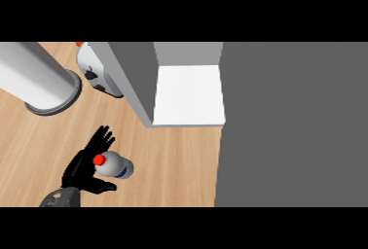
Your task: Pick up the bottled water, place it into the cabinet and close the cabinet
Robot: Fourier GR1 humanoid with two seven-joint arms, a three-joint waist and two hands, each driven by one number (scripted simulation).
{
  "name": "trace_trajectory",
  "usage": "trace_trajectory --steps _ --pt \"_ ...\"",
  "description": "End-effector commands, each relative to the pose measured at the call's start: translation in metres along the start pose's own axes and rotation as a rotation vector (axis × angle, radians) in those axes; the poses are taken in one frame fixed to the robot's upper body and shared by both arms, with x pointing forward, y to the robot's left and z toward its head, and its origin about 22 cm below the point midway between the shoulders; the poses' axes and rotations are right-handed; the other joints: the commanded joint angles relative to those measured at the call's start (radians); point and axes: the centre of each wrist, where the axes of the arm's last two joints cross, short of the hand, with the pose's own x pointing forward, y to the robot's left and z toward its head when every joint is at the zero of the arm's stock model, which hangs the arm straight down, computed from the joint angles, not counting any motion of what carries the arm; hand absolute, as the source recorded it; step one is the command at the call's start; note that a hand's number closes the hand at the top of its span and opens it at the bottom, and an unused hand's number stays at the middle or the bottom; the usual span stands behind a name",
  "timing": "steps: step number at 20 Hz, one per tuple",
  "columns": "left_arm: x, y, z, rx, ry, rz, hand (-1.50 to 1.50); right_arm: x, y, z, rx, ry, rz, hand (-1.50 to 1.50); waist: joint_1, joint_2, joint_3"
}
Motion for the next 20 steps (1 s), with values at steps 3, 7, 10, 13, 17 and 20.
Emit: trace_trajectory --steps 3,7,10,13,17,20 --pt "-0.003 -0.003 -0.012 -0.033 -0.010 0.056 -1.50 -0.016 0.013 -0.011 -0.003 0.000 -0.010 -1.50 0.003 0.001 0.000" --pt "-0.029 -0.022 -0.003 -0.057 -0.005 0.124 -1.50 -0.012 0.000 0.002 -0.005 0.000 -0.014 -1.50 -0.002 0.001 0.000" --pt "-0.035 -0.029 0.000 -0.101 0.008 0.180 -1.50 -0.007 0.012 0.003 0.001 0.006 -0.025 -1.50 0.001 -0.002 0.000" --pt "-0.024 -0.019 -0.008 -0.123 0.029 0.191 -1.50 0.002 0.010 -0.012 -0.004 0.004 -0.026 -1.50 0.000 0.002 -0.001" --pt "-0.024 -0.027 -0.016 -0.152 0.040 0.232 -1.50 -0.006 0.002 -0.016 0.007 0.002 -0.045 -1.50 0.003 0.002 0.000" --pt "-0.026 -0.026 -0.012 -0.169 0.020 0.257 -1.50 -0.007 -0.008 -0.004 -0.008 0.029 -0.033 -1.50 0.001 0.000 0.000"
